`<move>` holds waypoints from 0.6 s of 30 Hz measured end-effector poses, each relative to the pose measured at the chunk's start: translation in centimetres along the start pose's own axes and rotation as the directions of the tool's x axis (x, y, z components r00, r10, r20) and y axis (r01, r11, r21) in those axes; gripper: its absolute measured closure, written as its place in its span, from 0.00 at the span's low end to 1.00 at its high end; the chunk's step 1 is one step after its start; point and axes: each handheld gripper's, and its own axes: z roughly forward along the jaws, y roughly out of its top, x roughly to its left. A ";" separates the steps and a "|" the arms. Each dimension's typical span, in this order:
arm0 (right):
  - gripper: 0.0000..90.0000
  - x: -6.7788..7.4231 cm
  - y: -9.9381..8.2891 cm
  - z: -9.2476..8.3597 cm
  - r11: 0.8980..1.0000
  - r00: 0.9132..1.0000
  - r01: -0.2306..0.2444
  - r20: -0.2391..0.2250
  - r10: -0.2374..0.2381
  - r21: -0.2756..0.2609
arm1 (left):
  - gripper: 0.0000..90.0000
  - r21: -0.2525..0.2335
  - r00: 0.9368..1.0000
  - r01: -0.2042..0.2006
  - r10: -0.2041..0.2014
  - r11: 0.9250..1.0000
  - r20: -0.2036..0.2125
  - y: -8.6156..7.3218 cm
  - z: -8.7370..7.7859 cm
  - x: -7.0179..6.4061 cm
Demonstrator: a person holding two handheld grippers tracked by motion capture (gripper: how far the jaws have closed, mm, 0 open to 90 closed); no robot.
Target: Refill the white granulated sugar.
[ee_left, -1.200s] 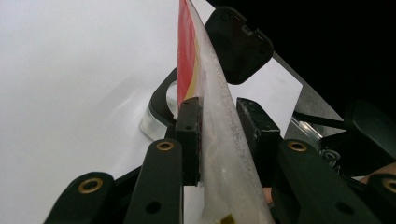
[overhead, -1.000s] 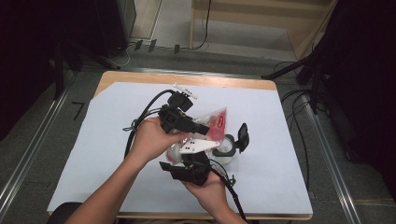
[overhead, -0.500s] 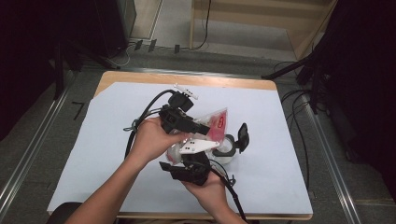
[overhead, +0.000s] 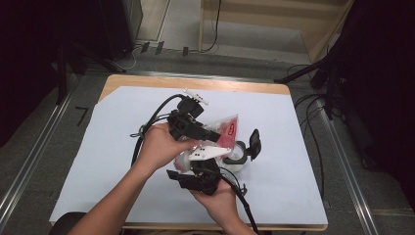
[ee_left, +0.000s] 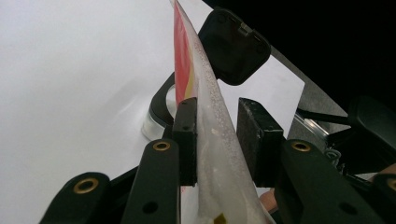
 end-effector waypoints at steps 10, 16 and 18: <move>0.70 0.0 0.0 0.1 1.000 1.000 0.012 -0.002 -0.012 0.001 | 0.78 -0.004 1.000 -0.004 0.004 1.000 0.003 0.0 0.1 -0.1; 0.70 0.0 -0.1 0.0 1.000 1.000 0.012 0.003 -0.012 -0.001 | 0.78 -0.006 1.000 -0.004 0.004 1.000 0.000 0.0 0.1 -0.2; 0.70 0.0 -0.1 0.0 1.000 1.000 0.010 0.003 -0.010 -0.001 | 0.78 -0.006 1.000 -0.004 0.004 1.000 0.003 0.0 0.1 -0.1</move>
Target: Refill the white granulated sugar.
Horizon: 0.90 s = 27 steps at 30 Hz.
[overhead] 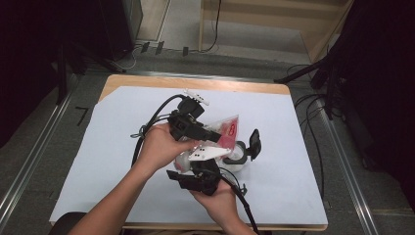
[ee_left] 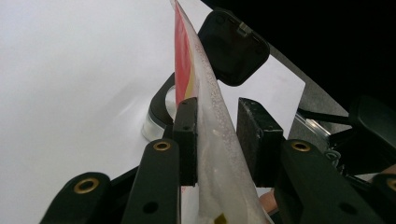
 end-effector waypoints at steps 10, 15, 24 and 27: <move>0.70 0.0 0.0 0.0 1.000 1.000 -0.002 -0.005 0.002 0.000 | 0.77 -0.004 1.000 -0.002 0.002 1.000 0.005 0.0 0.0 0.1; 0.70 0.0 0.0 0.0 1.000 1.000 -0.001 -0.003 0.001 0.001 | 0.78 -0.005 1.000 -0.003 0.003 1.000 0.006 0.0 0.0 0.0; 0.70 0.0 0.0 0.1 1.000 1.000 0.000 -0.003 0.000 0.000 | 0.78 0.002 1.000 -0.006 0.006 1.000 -0.005 0.0 -0.1 0.0; 0.70 0.1 0.1 0.0 1.000 1.000 -0.001 -0.004 0.001 -0.001 | 0.78 0.003 1.000 -0.007 0.007 1.000 -0.004 0.0 -0.1 -0.1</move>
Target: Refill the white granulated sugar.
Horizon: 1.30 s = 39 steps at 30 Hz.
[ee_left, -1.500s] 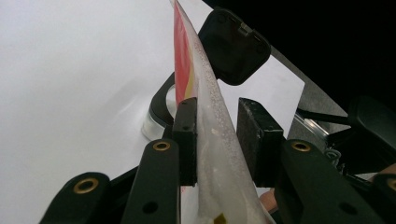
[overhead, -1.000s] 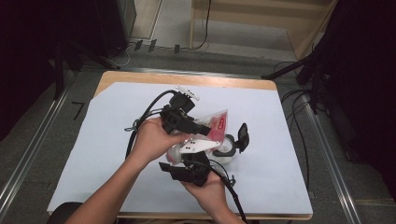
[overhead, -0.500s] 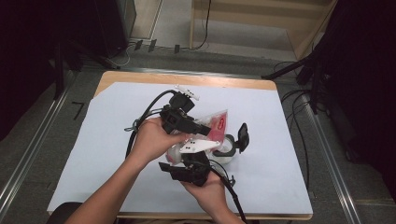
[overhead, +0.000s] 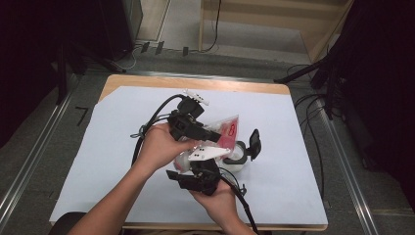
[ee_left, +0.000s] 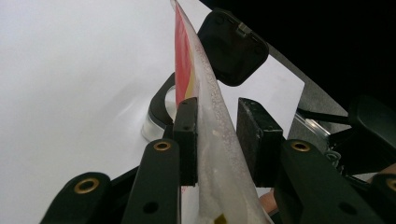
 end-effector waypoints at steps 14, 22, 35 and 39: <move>0.70 0.1 0.0 0.0 1.000 1.000 0.018 0.007 -0.018 0.004 | 0.80 -0.003 1.000 0.006 -0.006 1.000 -0.014 0.0 0.0 -0.2; 0.70 0.2 0.0 0.0 1.000 0.999 0.029 0.020 -0.029 0.009 | 0.80 -0.007 1.000 0.009 -0.009 1.000 -0.003 0.1 0.0 -0.1; 0.70 0.1 0.1 -0.1 1.000 1.000 0.015 0.015 -0.015 -0.003 | 0.80 -0.007 1.000 0.014 -0.014 1.000 -0.003 0.4 0.0 -0.2; 0.70 0.2 0.1 -0.1 1.000 1.000 0.018 0.019 -0.017 -0.003 | 0.80 -0.005 1.000 0.010 -0.010 1.000 -0.011 0.4 0.0 -0.3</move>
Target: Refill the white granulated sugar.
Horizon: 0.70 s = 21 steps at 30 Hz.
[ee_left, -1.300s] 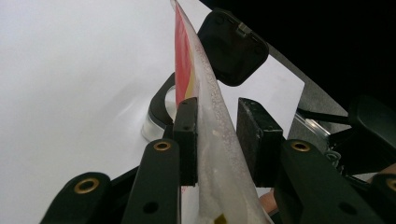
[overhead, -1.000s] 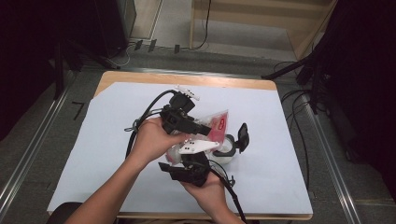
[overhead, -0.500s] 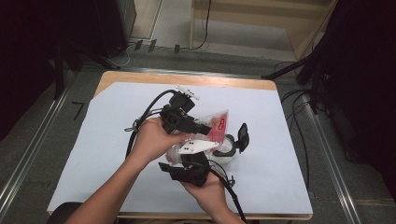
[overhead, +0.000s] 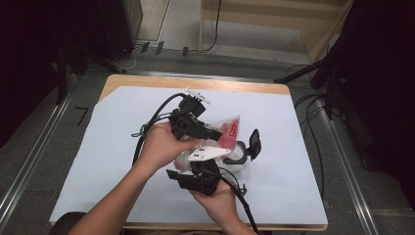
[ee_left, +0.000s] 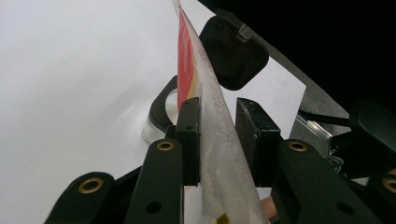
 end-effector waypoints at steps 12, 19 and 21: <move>0.71 -0.1 0.0 0.0 1.000 1.000 -0.002 0.001 0.002 0.001 | 0.81 -0.002 1.000 -0.002 0.002 1.000 -0.004 0.0 0.1 0.0; 0.71 -0.1 -0.1 0.0 1.000 1.000 0.000 0.002 0.000 0.003 | 0.81 -0.005 1.000 -0.002 0.002 1.000 -0.002 0.0 0.1 0.0; 0.71 -0.1 -0.1 0.0 1.000 1.000 0.000 0.002 0.000 0.001 | 0.81 -0.004 1.000 -0.002 0.002 1.000 -0.002 0.0 0.2 0.0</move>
